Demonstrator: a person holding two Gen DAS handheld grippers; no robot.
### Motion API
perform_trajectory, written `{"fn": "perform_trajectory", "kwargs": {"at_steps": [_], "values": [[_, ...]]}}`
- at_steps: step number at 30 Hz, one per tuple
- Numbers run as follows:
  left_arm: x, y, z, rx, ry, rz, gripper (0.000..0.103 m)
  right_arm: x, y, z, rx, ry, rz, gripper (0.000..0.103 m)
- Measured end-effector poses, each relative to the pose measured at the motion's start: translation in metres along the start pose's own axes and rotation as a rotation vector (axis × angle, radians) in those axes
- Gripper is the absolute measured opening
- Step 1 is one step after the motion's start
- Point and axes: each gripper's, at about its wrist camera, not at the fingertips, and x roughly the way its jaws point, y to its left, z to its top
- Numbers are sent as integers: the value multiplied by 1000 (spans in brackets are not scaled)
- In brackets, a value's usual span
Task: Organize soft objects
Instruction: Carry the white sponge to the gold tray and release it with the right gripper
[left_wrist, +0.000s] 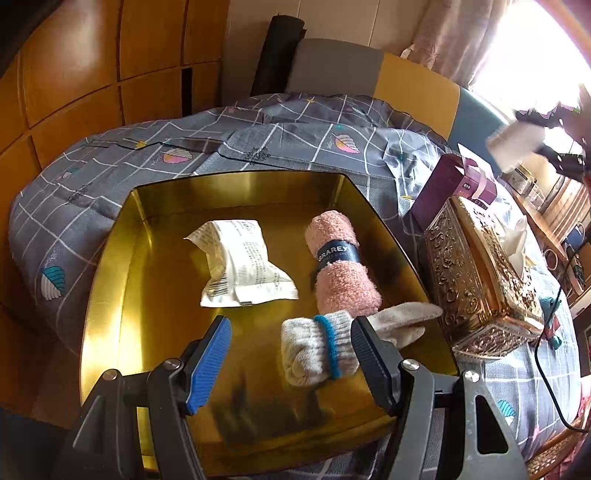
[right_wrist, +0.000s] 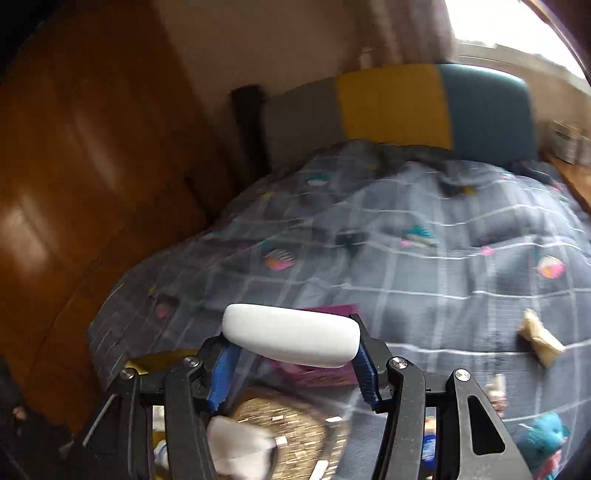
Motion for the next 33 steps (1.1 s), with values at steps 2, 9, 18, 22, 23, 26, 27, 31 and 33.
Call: {"fn": "perform_trajectory", "kwargs": {"at_steps": [2, 9, 18, 22, 23, 26, 27, 31, 33], "values": [[-4, 5, -3, -2, -7, 2, 68, 13, 31, -9, -51, 44, 69, 56], [-11, 21, -10, -26, -22, 10, 68, 85, 118, -57, -140, 280, 246, 58], [-10, 33, -14, -46, -18, 11, 68, 164, 167, -104, -118, 396, 218, 87], [-10, 36, -15, -55, -17, 10, 68, 171, 166, -102, -104, 356, 198, 98], [-10, 36, -15, -56, -18, 10, 68, 168, 164, -102, -100, 344, 195, 99], [-10, 33, -15, -48, -18, 13, 68, 158, 157, -101, -108, 317, 178, 99], [-10, 31, -15, -44, -20, 14, 68, 156, 155, -99, -107, 312, 176, 99], [-12, 25, -15, -25, -19, 20, 68, 141, 148, -103, -134, 277, 143, 99], [-12, 22, -14, -16, -20, 23, 68, 132, 146, -106, -153, 259, 124, 99]]}}
